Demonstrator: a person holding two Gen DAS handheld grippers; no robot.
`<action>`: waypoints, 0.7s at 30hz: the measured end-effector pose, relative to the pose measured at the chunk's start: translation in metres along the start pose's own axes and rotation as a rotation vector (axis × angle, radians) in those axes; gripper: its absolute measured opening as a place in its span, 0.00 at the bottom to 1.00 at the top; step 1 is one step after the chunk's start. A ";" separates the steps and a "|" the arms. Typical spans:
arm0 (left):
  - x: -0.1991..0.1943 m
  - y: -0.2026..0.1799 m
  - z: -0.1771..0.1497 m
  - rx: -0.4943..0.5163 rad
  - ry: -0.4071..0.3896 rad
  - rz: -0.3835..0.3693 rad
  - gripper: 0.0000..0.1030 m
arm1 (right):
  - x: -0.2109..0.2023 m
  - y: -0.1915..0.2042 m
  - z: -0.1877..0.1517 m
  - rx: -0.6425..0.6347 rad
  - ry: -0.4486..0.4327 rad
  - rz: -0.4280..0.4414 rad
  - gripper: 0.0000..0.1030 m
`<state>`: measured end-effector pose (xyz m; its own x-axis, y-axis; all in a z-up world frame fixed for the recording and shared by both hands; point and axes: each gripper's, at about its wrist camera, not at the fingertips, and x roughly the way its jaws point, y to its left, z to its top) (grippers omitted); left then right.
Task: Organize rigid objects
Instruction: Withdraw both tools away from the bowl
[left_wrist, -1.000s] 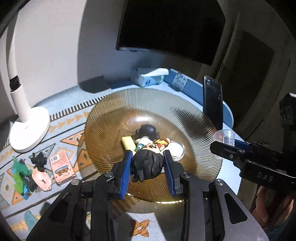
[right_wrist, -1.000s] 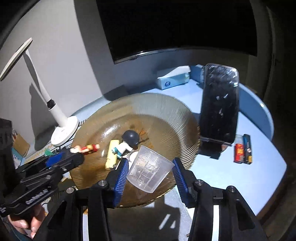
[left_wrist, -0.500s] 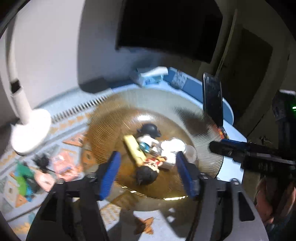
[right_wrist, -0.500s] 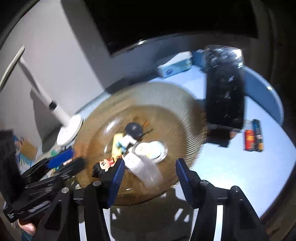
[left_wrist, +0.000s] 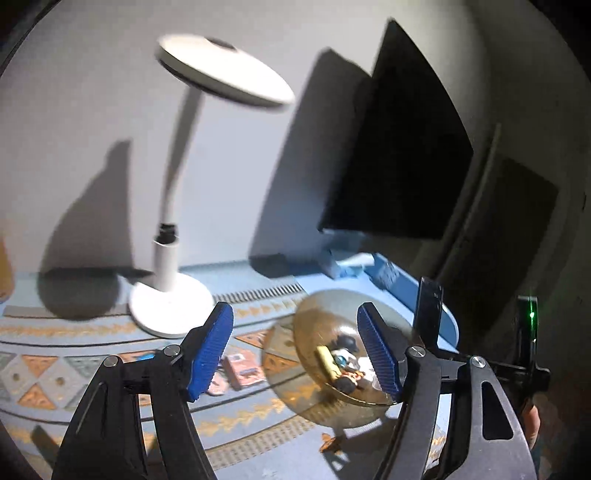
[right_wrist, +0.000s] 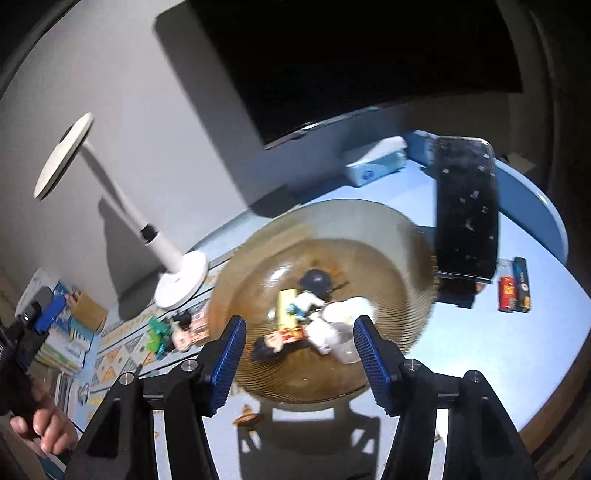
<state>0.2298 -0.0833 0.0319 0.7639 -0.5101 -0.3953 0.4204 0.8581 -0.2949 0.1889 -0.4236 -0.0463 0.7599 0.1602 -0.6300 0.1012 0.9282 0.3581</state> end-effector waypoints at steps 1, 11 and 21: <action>-0.009 0.005 0.001 -0.008 -0.016 0.006 0.66 | -0.001 0.005 -0.001 -0.011 0.000 0.003 0.57; -0.072 0.039 -0.004 -0.063 -0.093 0.059 0.66 | -0.006 0.061 -0.011 -0.118 0.008 0.016 0.61; -0.113 0.069 -0.012 -0.100 -0.144 0.144 0.66 | 0.010 0.099 -0.025 -0.190 0.052 0.055 0.61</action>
<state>0.1663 0.0329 0.0459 0.8774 -0.3633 -0.3135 0.2572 0.9076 -0.3319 0.1905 -0.3215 -0.0344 0.7261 0.2249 -0.6497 -0.0664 0.9635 0.2593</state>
